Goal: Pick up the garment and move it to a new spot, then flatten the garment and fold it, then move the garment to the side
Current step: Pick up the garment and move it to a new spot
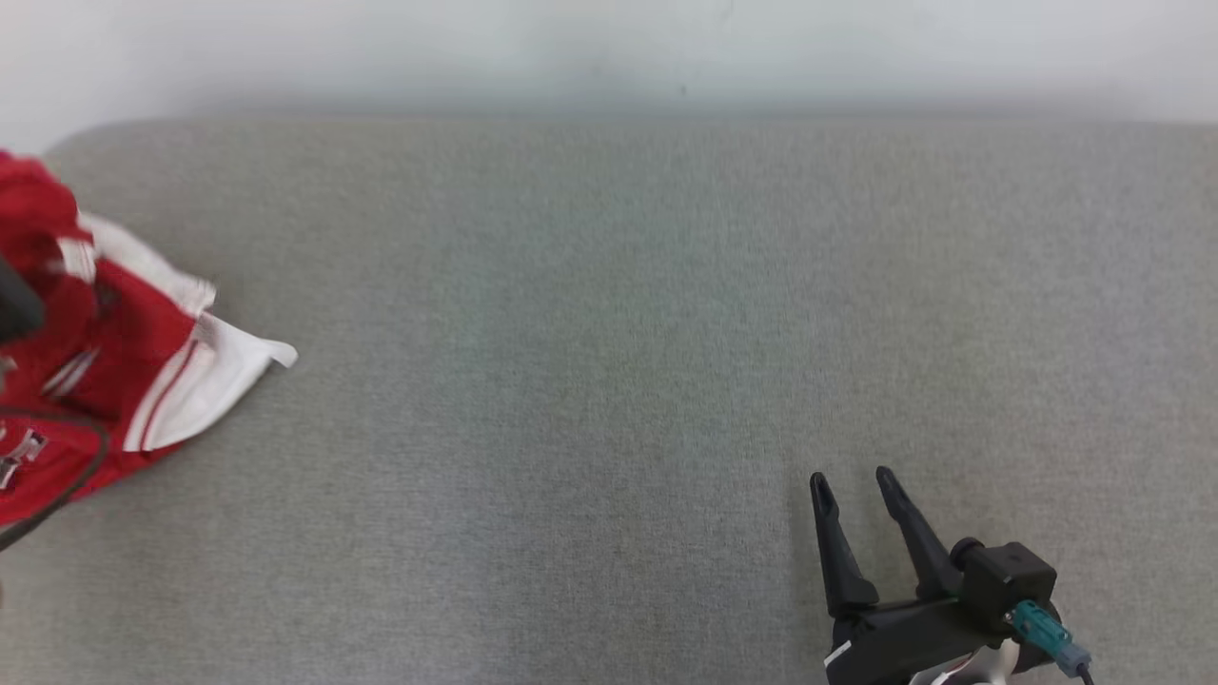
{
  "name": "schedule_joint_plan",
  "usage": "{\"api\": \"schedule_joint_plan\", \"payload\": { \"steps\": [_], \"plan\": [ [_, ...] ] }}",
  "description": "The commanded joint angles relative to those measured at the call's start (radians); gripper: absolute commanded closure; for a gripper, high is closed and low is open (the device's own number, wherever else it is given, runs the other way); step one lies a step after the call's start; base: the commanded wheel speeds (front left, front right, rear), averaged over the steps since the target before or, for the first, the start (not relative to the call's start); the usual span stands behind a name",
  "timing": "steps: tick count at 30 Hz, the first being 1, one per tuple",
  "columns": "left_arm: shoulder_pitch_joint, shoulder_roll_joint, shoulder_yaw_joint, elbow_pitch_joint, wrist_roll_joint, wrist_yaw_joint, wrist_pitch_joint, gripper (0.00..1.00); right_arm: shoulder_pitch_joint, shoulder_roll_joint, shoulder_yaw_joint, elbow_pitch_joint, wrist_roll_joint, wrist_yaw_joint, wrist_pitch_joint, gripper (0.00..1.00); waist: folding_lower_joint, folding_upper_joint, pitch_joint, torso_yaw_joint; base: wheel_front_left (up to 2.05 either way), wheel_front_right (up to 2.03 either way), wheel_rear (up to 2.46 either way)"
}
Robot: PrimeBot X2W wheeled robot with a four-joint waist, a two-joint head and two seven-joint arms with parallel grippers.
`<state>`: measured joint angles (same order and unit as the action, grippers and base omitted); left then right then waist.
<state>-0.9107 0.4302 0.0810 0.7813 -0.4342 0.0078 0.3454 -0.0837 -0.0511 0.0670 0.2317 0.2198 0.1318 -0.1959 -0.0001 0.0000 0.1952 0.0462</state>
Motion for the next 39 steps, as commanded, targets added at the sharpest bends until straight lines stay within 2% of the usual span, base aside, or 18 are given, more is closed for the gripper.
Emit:
{"api": "schedule_joint_plan", "payload": {
  "steps": [1, 6, 11, 20, 23, 27, 31, 33, 34, 39],
  "plan": [
    [0.003, 0.005, 0.0, -0.02, 0.001, -0.005, -0.009, 1.0, -0.005, 0.002, 0.004, 0.006, 0.009, -0.002, -0.009, 0.0, 0.0001, 0.0, -0.057, 0.023, 0.0, 0.0, 0.0],
    [-0.014, -0.01, -0.011, -0.162, -0.02, -0.029, -0.001, 1.0, -0.012, 0.002, 0.018, 0.057, 0.044, -0.002, -0.037, 0.0, 0.0001, 0.0, -0.119, 0.009, 0.0, 0.0, 0.0],
    [-0.024, -0.051, -0.044, -0.3, -0.043, -0.068, 0.015, 1.0, -0.011, 0.001, 0.012, 0.095, 0.063, -0.002, -0.054, 0.0, 0.0001, 0.0, -0.17, -0.043, 0.0, 0.0, 0.0],
    [0.016, -0.181, -0.162, -0.51, -0.075, -0.102, 0.028, 1.0, -0.019, 0.002, -0.03, 0.114, 0.042, -0.002, -0.065, 0.0, 0.0001, 0.0, -0.188, -0.213, 0.0, 0.0, 0.0],
    [0.051, -0.21, -0.208, -0.555, -0.056, -0.098, 0.028, 1.0, -0.032, 0.002, -0.029, 0.099, 0.037, -0.002, -0.067, 0.0, 0.0001, 0.0, -0.16, -0.296, 0.0, 0.0, 0.0],
    [0.117, -0.246, -0.248, -0.557, -0.036, -0.086, -0.002, 1.0, -0.035, 0.002, -0.033, 0.097, 0.043, -0.002, -0.068, 0.0, 0.0001, 0.0, -0.127, -0.359, 0.0, 0.0, 0.0],
    [0.181, -0.277, -0.296, -0.499, -0.022, -0.089, -0.024, 1.0, -0.043, 0.002, -0.024, 0.098, 0.056, -0.002, -0.068, 0.0, 0.0001, 0.0, -0.095, -0.4, 0.0, 0.0, 0.0],
    [0.192, -0.279, -0.309, -0.476, -0.011, -0.09, -0.032, 1.0, -0.047, 0.002, -0.018, 0.098, 0.057, -0.002, -0.068, 0.0, 0.0001, 0.0, -0.089, -0.407, 0.0, 0.0, 0.0],
    [0.219, -0.304, -0.336, -0.423, -0.016, -0.095, -0.045, 1.0, -0.055, 0.002, -0.011, 0.094, 0.063, -0.002, -0.069, 0.0, 0.0001, 0.0, -0.077, -0.417, 0.0, 0.0, 0.0],
    [0.257, -0.332, -0.376, -0.297, -0.021, -0.098, -0.078, 1.0, -0.06, 0.002, 0.004, 0.095, 0.072, -0.002, -0.07, 0.0, 0.0001, 0.0, -0.063, -0.421, 0.0, 0.0, 0.0]
  ]
}}
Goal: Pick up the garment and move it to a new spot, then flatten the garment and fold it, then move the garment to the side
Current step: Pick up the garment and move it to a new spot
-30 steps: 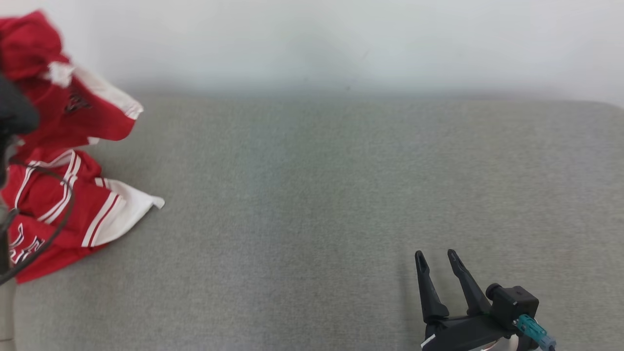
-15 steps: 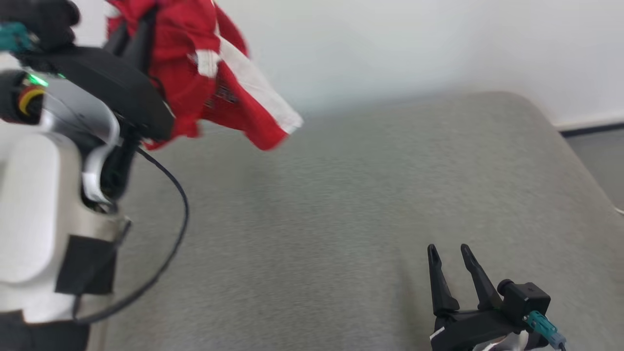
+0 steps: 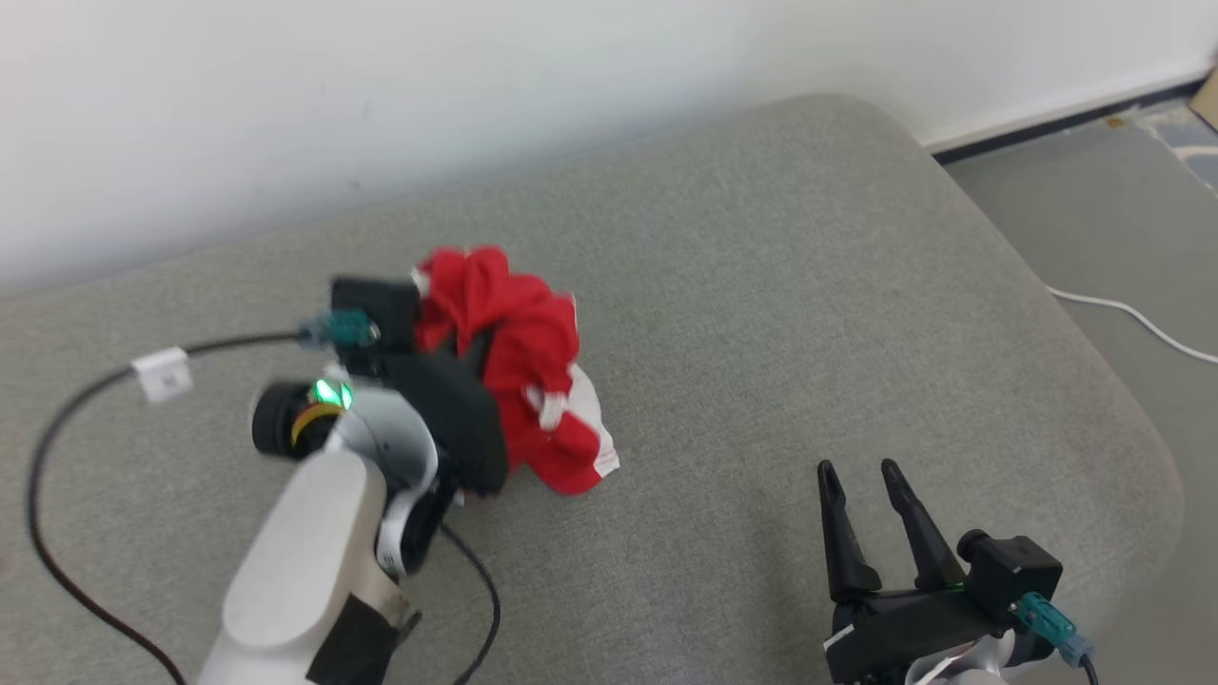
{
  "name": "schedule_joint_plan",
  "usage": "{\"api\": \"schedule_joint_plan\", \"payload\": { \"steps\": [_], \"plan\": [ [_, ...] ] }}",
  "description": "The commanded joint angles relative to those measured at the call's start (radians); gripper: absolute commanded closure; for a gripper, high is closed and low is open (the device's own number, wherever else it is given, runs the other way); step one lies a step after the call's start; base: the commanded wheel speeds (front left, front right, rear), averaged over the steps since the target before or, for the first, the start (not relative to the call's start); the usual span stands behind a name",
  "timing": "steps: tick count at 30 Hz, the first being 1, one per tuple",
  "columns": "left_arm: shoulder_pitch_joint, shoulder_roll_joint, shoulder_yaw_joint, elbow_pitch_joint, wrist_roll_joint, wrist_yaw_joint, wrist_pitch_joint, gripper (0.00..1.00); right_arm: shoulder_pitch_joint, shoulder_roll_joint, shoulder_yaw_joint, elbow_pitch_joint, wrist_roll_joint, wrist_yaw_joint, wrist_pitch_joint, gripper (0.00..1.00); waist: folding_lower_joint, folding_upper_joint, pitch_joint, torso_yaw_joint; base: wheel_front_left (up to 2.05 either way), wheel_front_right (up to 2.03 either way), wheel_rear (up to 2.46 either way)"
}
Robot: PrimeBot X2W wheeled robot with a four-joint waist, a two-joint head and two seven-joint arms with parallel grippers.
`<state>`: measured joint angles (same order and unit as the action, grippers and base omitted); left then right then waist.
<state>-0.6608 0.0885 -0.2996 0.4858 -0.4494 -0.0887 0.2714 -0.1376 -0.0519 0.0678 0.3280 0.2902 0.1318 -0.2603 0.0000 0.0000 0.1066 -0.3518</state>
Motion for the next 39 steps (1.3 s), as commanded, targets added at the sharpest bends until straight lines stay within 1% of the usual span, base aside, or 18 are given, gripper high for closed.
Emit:
{"api": "schedule_joint_plan", "payload": {
  "steps": [1, 2, 3, 4, 8, 11, 13, 15, 18, 20, 22, 24, 28, 32, 35, 39],
  "plan": [
    [0.012, 0.006, -0.004, 0.034, 0.001, -0.003, -0.016, 1.0, -0.008, 0.003, 0.01, 0.001, 0.006, -0.002, -0.006, 0.0, 0.0, 0.0, 0.027, -0.023, 0.0, 0.0, 0.0],
    [0.016, 0.0, -0.012, 0.062, 0.007, -0.001, -0.033, 1.0, -0.01, 0.003, 0.014, 0.002, 0.008, -0.002, -0.006, 0.0, 0.0, 0.0, 0.028, -0.021, 0.0, 0.0, 0.0],
    [0.016, -0.004, -0.022, 0.089, 0.017, 0.002, -0.053, 0.62, -0.011, 0.003, 0.015, 0.004, 0.01, -0.002, -0.006, 0.0, 0.0, 0.0, 0.028, -0.017, 0.0, 0.0, 0.0],
    [0.019, -0.009, -0.028, 0.118, 0.019, 0.007, -0.064, 0.0, -0.011, 0.003, 0.014, 0.006, 0.012, -0.002, -0.006, 0.0, 0.0, 0.0, 0.027, -0.011, 0.0, 0.0, 0.0],
    [0.016, -0.017, -0.038, 0.181, 0.022, 0.018, -0.127, 0.0, 0.001, 0.003, 0.005, 0.009, 0.007, -0.002, -0.006, 0.0, 0.0, 0.0, 0.018, 0.03, 0.0, 0.0, 0.0],
    [0.036, -0.024, -0.033, 0.187, 0.012, 0.027, -0.185, 0.0, 0.012, 0.003, -0.005, 0.012, -0.004, -0.002, -0.006, 0.0, 0.0, 0.0, 0.0, 0.065, 0.0, 0.0, 0.0],
    [0.055, -0.025, -0.03, 0.172, 0.012, 0.031, -0.239, 0.0, 0.02, 0.002, -0.018, 0.014, -0.011, -0.002, -0.006, 0.0, 0.0, 0.0, -0.014, 0.092, 0.0, 0.0, 0.0],
    [0.083, -0.022, -0.033, 0.144, 0.014, 0.02, -0.306, 0.0, 0.027, 0.003, -0.027, 0.015, -0.018, -0.002, -0.006, 0.0, 0.0, 0.0, -0.029, 0.12, 0.0, 0.0, 0.0],
    [0.151, -0.011, -0.029, 0.105, 0.027, 0.032, -0.401, 0.0, 0.038, 0.002, -0.038, 0.014, -0.029, -0.002, -0.006, 0.0, 0.0, 0.0, -0.051, 0.161, 0.0, 0.0, 0.0],
    [0.195, -0.005, -0.018, 0.068, 0.031, 0.039, -0.471, 0.0, 0.046, 0.002, -0.049, 0.012, -0.037, -0.002, -0.006, 0.0, 0.0, 0.0, -0.064, 0.187, 0.0, 0.0, 0.0],
    [0.248, -0.007, -0.001, 0.007, 0.024, 0.035, -0.518, 0.0, 0.055, 0.002, -0.062, 0.011, -0.048, -0.002, -0.003, 0.0, 0.0, 0.0, -0.075, 0.21, 0.0, 0.0, 0.0],
    [0.312, -0.003, 0.014, -0.058, 0.037, 0.037, -0.533, 0.0, 0.061, 0.003, -0.071, 0.009, -0.052, -0.002, -0.002, 0.0, 0.0, 0.0, -0.083, 0.231, 0.0, 0.0, 0.0],
    [0.438, -0.014, 0.084, -0.245, 0.082, 0.034, -0.536, 0.0, 0.074, 0.002, -0.087, -0.002, -0.057, -0.002, -0.003, 0.0, 0.0, 0.0, -0.09, 0.268, 0.0, 0.0, 0.0],
    [0.553, -0.027, 0.164, -0.374, 0.127, 0.041, -0.537, 0.0, 0.084, 0.002, -0.083, -0.019, -0.08, -0.002, -0.004, 0.0, 0.0, 0.0, -0.093, 0.286, 0.0, 0.0, 0.0],
    [0.628, -0.035, 0.2, -0.405, 0.16, 0.045, -0.537, 0.0, 0.097, 0.002, -0.082, -0.031, -0.094, -0.002, -0.005, 0.0, 0.0, 0.0, -0.096, 0.296, 0.0, 0.0, 0.0],
    [0.679, -0.037, 0.235, -0.409, 0.187, 0.054, -0.537, 0.0, 0.109, 0.002, -0.073, -0.045, -0.105, -0.002, -0.005, 0.0, 0.0, 0.0, -0.098, 0.298, 0.0, 0.0, 0.0]
  ]
}}
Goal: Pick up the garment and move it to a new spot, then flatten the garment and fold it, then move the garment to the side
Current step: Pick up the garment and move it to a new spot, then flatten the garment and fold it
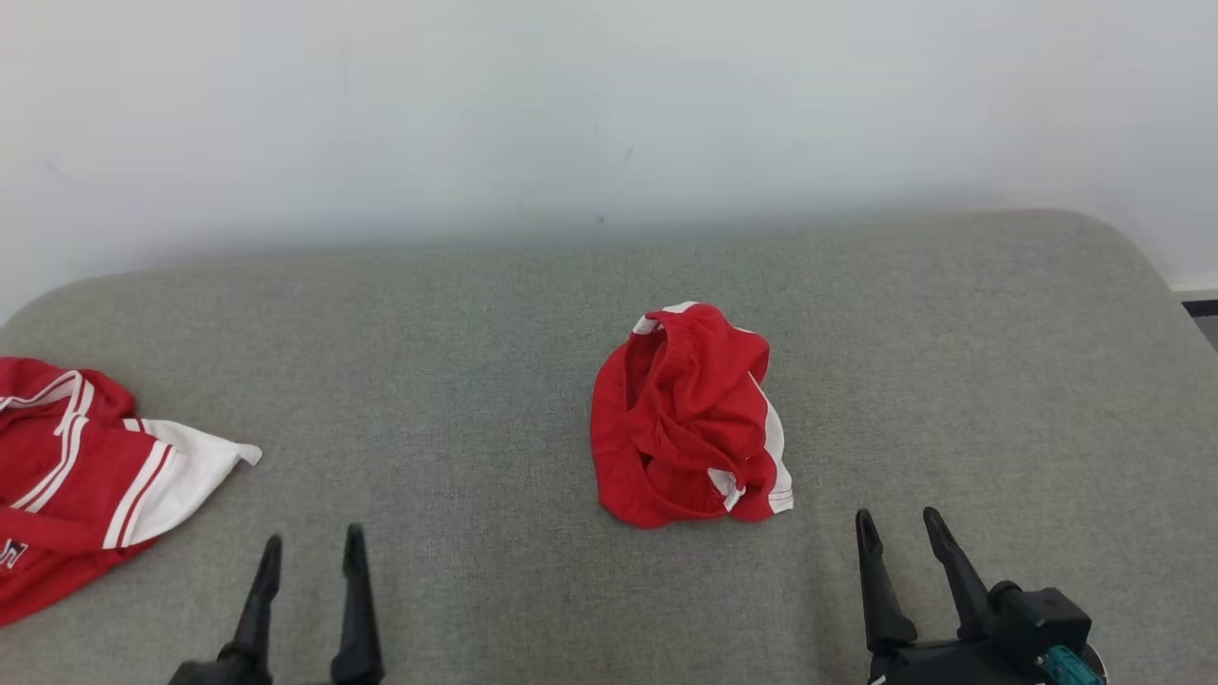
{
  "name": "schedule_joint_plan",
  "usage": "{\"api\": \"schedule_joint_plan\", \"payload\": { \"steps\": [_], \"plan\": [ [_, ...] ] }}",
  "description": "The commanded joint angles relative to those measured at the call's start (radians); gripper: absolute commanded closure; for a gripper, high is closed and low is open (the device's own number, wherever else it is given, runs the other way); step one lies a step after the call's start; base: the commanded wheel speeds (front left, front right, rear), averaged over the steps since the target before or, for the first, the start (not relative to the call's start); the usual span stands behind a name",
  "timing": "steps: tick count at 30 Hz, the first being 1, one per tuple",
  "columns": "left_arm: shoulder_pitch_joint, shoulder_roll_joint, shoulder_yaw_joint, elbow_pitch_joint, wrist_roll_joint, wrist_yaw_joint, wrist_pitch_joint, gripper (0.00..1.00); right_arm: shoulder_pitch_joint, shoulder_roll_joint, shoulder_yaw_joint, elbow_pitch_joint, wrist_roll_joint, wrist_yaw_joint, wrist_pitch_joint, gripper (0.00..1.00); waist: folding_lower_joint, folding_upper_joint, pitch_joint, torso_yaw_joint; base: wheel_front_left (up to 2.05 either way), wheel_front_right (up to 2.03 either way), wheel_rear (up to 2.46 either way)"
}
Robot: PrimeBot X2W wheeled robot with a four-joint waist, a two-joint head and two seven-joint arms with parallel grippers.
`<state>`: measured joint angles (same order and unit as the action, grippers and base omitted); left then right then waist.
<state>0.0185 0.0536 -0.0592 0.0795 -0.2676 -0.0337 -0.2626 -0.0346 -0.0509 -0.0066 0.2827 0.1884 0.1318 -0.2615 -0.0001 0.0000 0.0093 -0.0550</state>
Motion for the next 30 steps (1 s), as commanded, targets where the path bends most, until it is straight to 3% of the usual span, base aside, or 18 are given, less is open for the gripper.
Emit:
{"api": "schedule_joint_plan", "payload": {
  "steps": [1, 9, 30],
  "plan": [
    [0.015, -0.002, 0.007, 0.001, 0.016, 0.006, -0.003, 0.0, 0.01, 0.001, 0.003, -0.006, -0.008, -0.002, -0.004, 0.0, 0.0001, 0.0, -0.002, 0.0, 0.0, 0.0, 0.0],
    [0.105, -0.003, 0.068, 0.07, 0.06, 0.022, -0.003, 0.0, 0.042, 0.001, -0.013, -0.035, -0.017, -0.002, -0.005, 0.0, 0.0001, 0.0, -0.013, -0.01, 0.0, 0.0, 0.0],
    [0.088, -0.003, 0.076, 0.141, 0.101, -0.015, -0.003, 0.0, 0.044, 0.001, -0.01, -0.018, -0.027, -0.002, 0.008, 0.0, 0.0001, 0.0, -0.016, -0.035, 0.0, 0.0, 0.0]
  ]
}}
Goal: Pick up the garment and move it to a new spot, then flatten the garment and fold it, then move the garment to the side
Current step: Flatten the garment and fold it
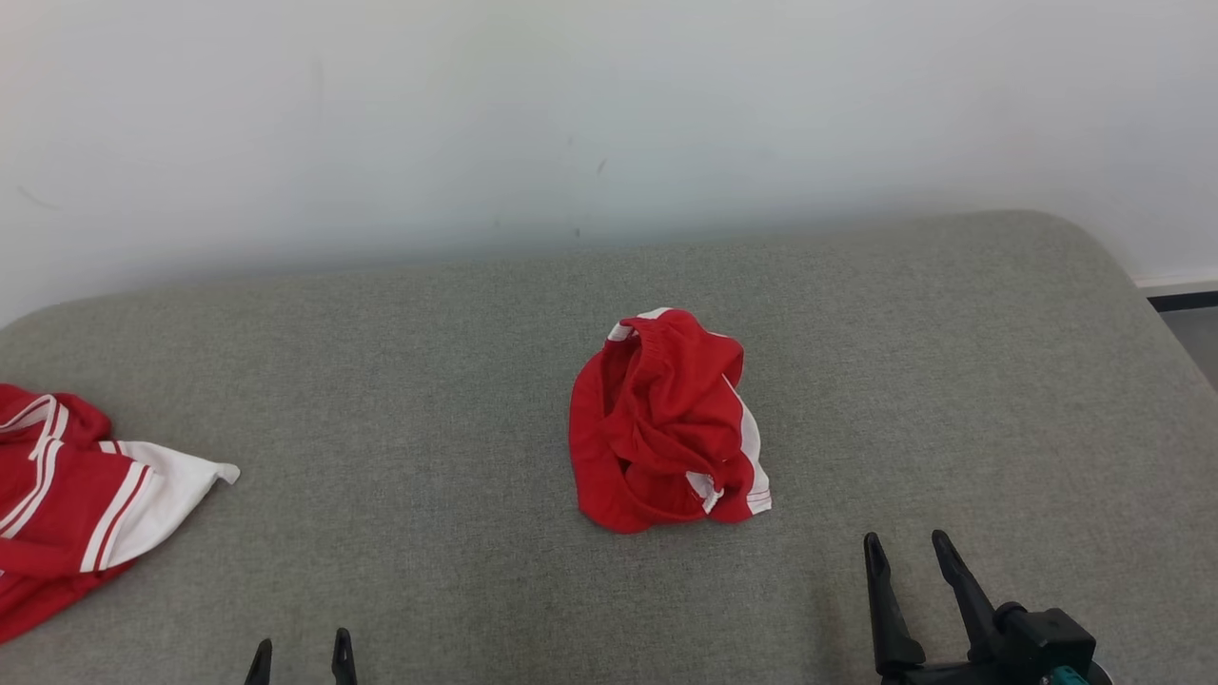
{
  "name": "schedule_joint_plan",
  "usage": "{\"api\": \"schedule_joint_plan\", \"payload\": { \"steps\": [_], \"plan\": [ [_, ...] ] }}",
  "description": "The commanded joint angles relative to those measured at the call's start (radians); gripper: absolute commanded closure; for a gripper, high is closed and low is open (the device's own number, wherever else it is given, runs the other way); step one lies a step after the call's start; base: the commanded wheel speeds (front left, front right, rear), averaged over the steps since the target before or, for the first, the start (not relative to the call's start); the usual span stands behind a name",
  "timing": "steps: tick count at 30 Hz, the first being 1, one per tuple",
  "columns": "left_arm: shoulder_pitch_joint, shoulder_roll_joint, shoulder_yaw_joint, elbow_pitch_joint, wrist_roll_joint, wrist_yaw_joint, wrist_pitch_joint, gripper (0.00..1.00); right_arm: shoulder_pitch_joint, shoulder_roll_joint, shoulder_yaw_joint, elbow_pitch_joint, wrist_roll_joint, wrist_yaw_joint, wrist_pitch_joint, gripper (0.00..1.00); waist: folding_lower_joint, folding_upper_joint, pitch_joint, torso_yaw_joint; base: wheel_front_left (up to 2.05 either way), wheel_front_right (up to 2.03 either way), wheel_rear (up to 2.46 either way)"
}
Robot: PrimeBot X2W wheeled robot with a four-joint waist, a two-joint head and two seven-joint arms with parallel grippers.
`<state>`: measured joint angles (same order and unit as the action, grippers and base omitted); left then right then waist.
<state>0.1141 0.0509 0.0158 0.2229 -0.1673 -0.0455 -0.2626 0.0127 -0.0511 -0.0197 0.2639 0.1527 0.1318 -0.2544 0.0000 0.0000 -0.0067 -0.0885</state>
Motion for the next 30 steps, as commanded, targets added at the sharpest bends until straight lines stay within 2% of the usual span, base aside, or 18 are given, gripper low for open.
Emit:
{"api": "schedule_joint_plan", "payload": {
  "steps": [1, 14, 20, 27, 30],
  "plan": [
    [-0.007, -0.001, 0.0, -0.003, 0.0, -0.003, -0.003, 0.0, -0.004, 0.002, 0.004, 0.001, 0.008, -0.002, 0.0, 0.0, 0.0, 0.0, 0.0, -0.003, 0.0, 0.0, 0.0],
    [-0.015, -0.001, -0.012, 0.0, -0.005, -0.014, -0.003, 0.0, -0.006, 0.001, 0.014, 0.012, 0.022, -0.002, -0.006, 0.0, 0.0, 0.0, 0.002, -0.012, 0.0, 0.0, 0.0],
    [-0.035, -0.001, -0.037, 0.003, -0.008, -0.026, -0.003, 0.0, -0.015, 0.001, 0.021, 0.015, 0.022, -0.002, -0.004, 0.0, 0.0, 0.0, 0.007, -0.043, 0.0, 0.0, 0.0],
    [-0.152, -0.001, -0.144, 0.084, -0.01, -0.069, -0.001, 0.0, -0.029, 0.001, 0.036, 0.02, 0.032, -0.002, -0.002, 0.0, 0.0, 0.0, 0.023, -0.118, 0.0, 0.0, 0.0],
    [-0.228, 0.003, -0.212, 0.139, -0.013, -0.078, 0.03, 0.0, -0.033, 0.002, 0.043, 0.022, 0.04, -0.002, -0.003, 0.0, 0.0, 0.0, 0.036, -0.155, 0.0, 0.0, 0.0]
  ]
}}
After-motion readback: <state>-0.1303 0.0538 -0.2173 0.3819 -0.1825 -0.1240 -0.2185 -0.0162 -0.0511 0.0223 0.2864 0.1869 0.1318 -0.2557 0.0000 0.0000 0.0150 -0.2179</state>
